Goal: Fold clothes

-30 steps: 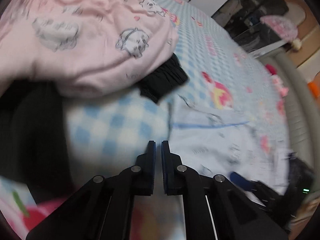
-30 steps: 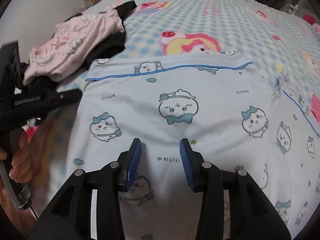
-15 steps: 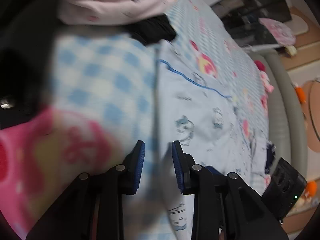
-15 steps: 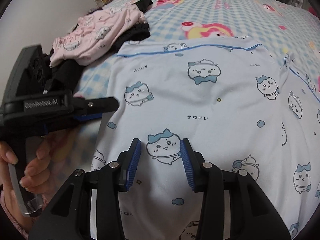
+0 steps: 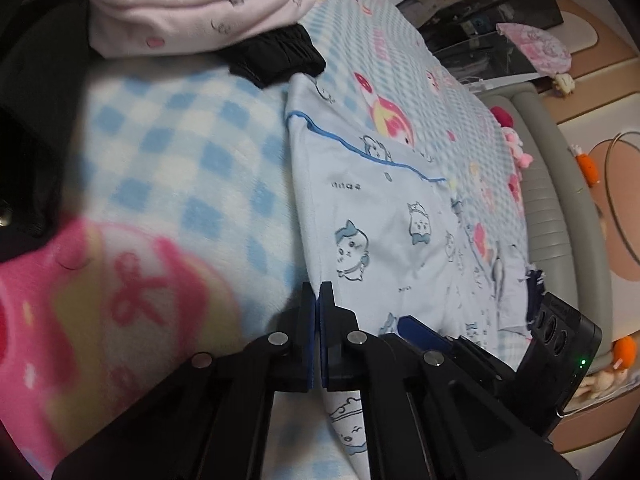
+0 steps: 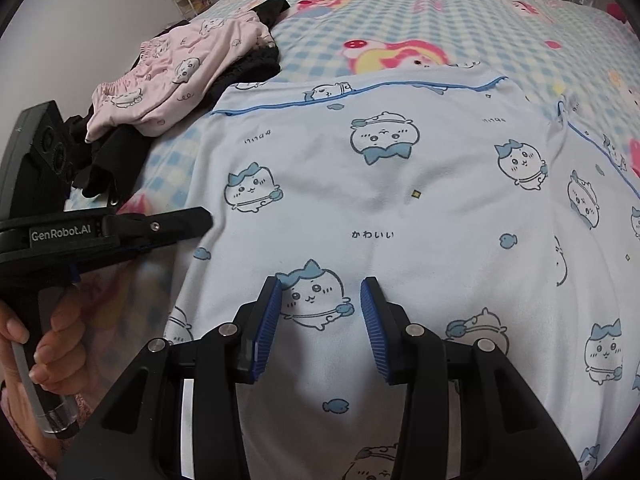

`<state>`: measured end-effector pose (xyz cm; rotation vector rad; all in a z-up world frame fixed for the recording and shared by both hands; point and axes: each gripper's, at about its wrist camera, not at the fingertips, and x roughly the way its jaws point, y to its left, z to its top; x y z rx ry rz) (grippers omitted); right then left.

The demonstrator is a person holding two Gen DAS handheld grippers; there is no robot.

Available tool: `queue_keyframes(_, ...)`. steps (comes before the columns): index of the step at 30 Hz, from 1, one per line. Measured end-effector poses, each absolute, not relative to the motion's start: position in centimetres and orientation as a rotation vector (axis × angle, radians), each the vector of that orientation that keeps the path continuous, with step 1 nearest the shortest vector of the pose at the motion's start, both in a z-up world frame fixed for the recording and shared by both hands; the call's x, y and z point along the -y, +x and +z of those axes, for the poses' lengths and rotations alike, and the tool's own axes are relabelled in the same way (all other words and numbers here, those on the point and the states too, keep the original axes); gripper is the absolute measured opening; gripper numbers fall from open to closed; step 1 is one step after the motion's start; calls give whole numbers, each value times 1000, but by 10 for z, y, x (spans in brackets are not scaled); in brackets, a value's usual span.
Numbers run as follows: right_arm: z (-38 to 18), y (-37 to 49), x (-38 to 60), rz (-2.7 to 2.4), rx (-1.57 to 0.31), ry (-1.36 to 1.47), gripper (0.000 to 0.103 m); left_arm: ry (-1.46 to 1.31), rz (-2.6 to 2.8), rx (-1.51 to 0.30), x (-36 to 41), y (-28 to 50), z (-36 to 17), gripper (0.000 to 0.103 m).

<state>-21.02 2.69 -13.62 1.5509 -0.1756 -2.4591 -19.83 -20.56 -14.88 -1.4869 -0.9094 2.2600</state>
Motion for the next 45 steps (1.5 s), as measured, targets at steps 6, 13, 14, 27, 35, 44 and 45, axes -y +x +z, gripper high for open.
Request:
queue_keyframes(6,-136,-211,-28,-2492,122,1557,42,-1524,2375,718,201,-197,-137,1)
queue_keyframes(13,-135,-211,-33,-2492,128,1554,42,-1554,2279,883,211,-185,-145,6)
queue_keyframes(14,-132,-208,-33,-2488,140,1541,42,-1539,2261,919,213,-181,-145,10)
queue_keyframes(27,-134,-187,-17,-2397,149,1536,42,-1480,2160,1033,205,-155,-155,38)
queue_keyframes(35,-130,-184,-24,-2445,161,1537,42,-1600,2277,788,186,-156,-153,8)
queue_keyframes(44,-124,-178,-54,-2515,179,1575,42,-1503,2265,945,217,-151,-143,9)
queue_keyframes(45,-124,-177,-54,-2516,187,1572,42,-1486,2254,975,219,-152,-144,11)
